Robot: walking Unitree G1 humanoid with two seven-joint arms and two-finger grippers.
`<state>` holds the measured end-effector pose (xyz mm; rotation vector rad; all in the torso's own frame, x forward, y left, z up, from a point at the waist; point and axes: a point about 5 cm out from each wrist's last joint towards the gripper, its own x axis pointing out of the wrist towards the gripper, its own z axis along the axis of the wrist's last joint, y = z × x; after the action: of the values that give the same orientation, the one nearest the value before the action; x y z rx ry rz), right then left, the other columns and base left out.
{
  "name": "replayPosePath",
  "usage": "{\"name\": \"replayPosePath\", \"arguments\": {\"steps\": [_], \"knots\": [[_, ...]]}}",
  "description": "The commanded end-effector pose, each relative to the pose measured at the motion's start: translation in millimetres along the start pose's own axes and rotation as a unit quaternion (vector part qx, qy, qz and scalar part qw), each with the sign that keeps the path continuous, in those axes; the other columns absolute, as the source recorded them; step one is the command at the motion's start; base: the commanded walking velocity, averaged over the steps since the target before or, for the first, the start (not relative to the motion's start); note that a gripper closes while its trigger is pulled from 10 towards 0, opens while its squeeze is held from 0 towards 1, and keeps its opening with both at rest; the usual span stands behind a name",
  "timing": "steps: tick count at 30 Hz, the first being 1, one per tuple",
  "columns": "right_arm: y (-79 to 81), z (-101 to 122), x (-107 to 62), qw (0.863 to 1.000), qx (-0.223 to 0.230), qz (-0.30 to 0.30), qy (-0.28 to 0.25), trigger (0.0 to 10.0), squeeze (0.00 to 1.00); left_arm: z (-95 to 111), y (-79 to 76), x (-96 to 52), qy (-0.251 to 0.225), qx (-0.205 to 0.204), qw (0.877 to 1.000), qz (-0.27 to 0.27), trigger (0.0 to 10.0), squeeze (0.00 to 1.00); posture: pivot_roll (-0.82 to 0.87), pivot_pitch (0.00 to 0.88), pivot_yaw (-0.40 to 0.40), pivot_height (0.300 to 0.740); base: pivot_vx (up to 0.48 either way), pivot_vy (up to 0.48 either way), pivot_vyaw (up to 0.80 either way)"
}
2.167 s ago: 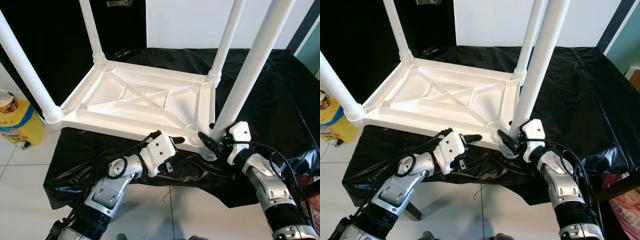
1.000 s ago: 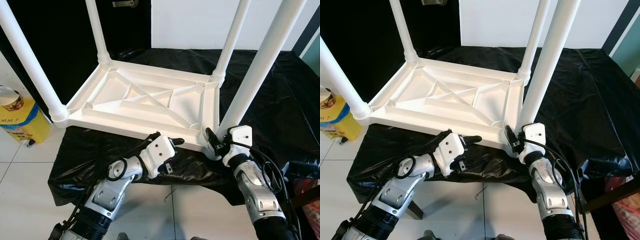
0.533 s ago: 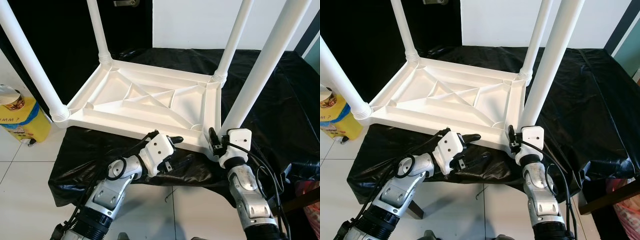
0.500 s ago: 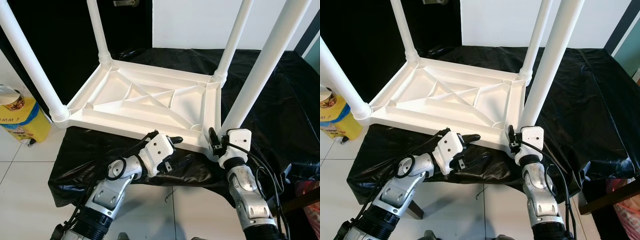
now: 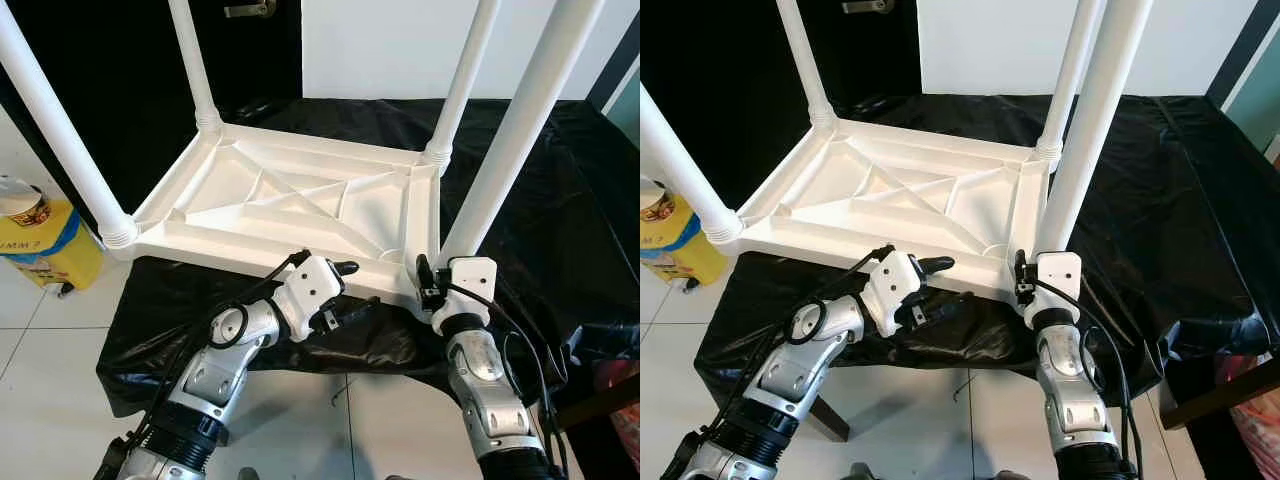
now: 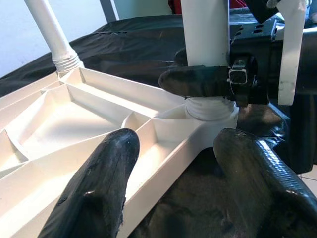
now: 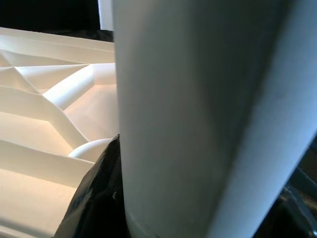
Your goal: Building children table
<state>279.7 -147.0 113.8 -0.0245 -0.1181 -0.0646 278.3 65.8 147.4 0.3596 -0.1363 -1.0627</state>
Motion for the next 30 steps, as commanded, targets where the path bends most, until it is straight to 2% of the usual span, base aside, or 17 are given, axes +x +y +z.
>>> {"name": "replayPosePath", "arguments": {"steps": [1,13,14,15,16,23,24,25,27,28,29,30], "knots": [[-2.9,-10.6,-3.3,0.999,-0.016,-0.017,0.027,10.0,0.0,1.7,4.5,3.0,-0.001,0.015,0.999,0.029,10.0,0.0,-0.1,0.028,-0.046,0.74,0.0,0.0,0.0],[0.4,-6.7,-0.4,1.0,-0.011,-0.018,0.023,10.0,0.0,4.6,7.7,5.1,-0.004,0.017,1.0,0.025,10.0,0.0,-0.1,0.044,-0.041,0.74,0.0,0.0,0.0],[-1.4,-6.1,-0.4,1.0,-0.011,-0.018,0.022,10.0,0.92,2.5,5.6,4.9,-0.003,0.013,1.0,0.024,10.0,0.0,-0.09,0.048,-0.037,0.74,0.0,0.0,0.0],[-2.4,-5.7,-0.3,1.0,-0.01,-0.018,0.021,10.0,0.92,2.1,5.0,4.7,-0.002,0.012,1.0,0.023,10.0,0.0,-0.09,0.048,-0.037,0.74,0.0,0.0,0.0],[-3.4,-5.6,-0.3,1.0,-0.006,-0.018,0.021,10.0,1.0,2.1,4.9,4.4,-0.002,0.011,1.0,0.023,10.0,0.0,-0.09,0.048,-0.037,0.74,0.0,0.0,0.0],[-2.5,-0.1,0.0,1.0,0.002,0.013,-0.006,10.0,1.0,1.6,8.8,0.1,0.002,0.017,1.0,0.025,10.0,0.0,-0.07,0.052,-0.026,0.74,0.0,0.0,0.0],[-2.6,1.6,1.2,0.999,0.014,0.043,-0.008,10.0,0.0,1.6,8.6,0.0,0.003,0.02,1.0,0.021,10.0,0.0,-0.06,0.042,-0.017,0.74,0.0,0.0,0.0],[-3.2,3.8,2.6,0.997,0.014,0.08,-0.013,10.0,0.0,1.5,8.2,0.9,0.004,0.025,1.0,0.017,10.0,0.0,-0.07,0.038,-0.016,0.74,0.0,0.0,0.0],[-3.2,3.8,2.6,0.997,0.014,0.08,-0.013,10.0,0.0,1.5,8.2,0.9,0.004,0.025,1.0,0.017,10.0,0.0,-0.07,0.038,-0.016,0.74,0.0,0.0,0.0],[-5.1,5.3,4.4,0.993,0.013,0.114,-0.016,10.0,0.0,1.5,7.6,2.1,0.004,0.027,1.0,0.014,10.0,0.0,-0.07,0.034,-0.009,0.74,0.0,0.0,0.0],[-5.1,5.3,4.4,0.993,0.013,0.114,-0.016,10.0,0.0,1.5,7.6,2.1,0.004,0.027,1.0,0.014,10.0,0.0,-0.07,0.034,-0.009,0.74,0.0,0.0,0.0],[-7.2,7.4,6.3,0.988,0.002,0.155,-0.019,10.0,0.0,2.0,6.7,3.7,0.003,0.029,1.0,0.01,10.0,0.0,-0.07,0.032,-0.005,0.74,0.0,0.0,0.0]]}}
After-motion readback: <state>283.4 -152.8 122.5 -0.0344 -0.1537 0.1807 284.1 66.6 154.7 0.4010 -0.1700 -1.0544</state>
